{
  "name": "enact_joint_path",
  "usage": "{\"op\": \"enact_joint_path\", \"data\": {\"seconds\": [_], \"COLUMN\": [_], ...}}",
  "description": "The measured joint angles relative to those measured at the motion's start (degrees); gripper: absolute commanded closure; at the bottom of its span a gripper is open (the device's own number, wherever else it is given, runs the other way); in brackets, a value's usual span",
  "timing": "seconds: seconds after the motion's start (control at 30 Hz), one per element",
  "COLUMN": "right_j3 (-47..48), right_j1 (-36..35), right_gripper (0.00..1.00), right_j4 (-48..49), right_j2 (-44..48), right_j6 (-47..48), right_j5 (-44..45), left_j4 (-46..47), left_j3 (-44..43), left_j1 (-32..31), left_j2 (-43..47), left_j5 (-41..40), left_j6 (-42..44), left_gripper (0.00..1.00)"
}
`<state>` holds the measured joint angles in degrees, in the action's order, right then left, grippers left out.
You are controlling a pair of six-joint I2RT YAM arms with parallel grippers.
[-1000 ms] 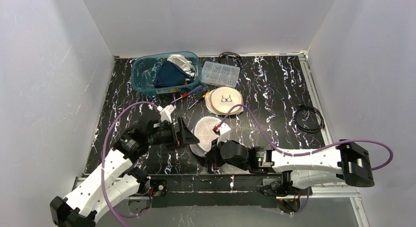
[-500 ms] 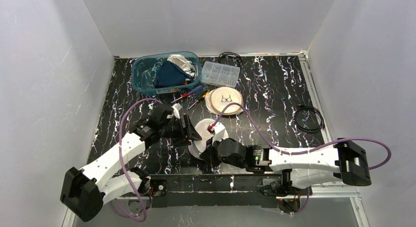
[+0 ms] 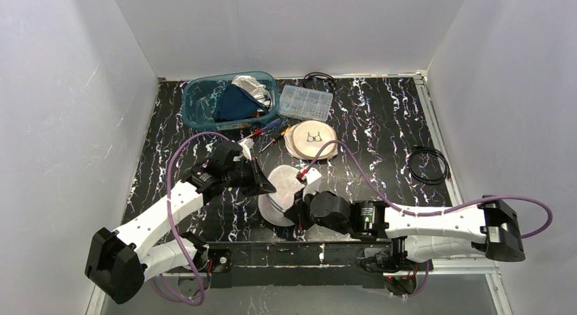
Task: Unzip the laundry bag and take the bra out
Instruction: Unzip the laundry bag at the center of the board.
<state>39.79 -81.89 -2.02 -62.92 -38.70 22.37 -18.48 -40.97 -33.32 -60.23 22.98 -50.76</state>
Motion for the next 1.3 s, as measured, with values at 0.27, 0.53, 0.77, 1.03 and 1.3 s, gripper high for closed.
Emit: {"op": "enact_joint_path", "data": {"seconds": [0.27, 0.53, 0.77, 1.03, 1.3], "right_j3": [-3.6, -6.4, -8.1, -8.7, -11.9], "right_j1": [0.0, 0.0, 0.0, 0.0, 0.0], "right_gripper": [0.99, 0.99, 0.99, 0.99, 0.35], "right_j4": [-4.3, -6.8, -7.7, -8.2, -4.9], "right_j2": [5.4, 7.4, 7.3, 7.3, 9.6], "right_j6": [-1.1, -1.7, -2.4, -4.9, -12.4], "right_j5": [3.0, 5.7, 8.7, 13.0, 10.9], "left_j4": [0.3, 1.6, 1.8, 1.8, 4.3], "left_j3": [0.0, 0.0, 0.0, 0.0, 2.3], "left_j1": [0.3, 1.4, 1.8, 2.0, 2.0], "left_j2": [0.2, 0.0, -0.1, -0.1, 2.1], "left_j5": [0.2, 2.1, 3.3, 3.6, 3.3], "left_j6": [0.5, 0.9, 1.3, 1.7, -1.6], "left_gripper": [1.00, 1.00, 1.00, 1.00, 1.00]}}
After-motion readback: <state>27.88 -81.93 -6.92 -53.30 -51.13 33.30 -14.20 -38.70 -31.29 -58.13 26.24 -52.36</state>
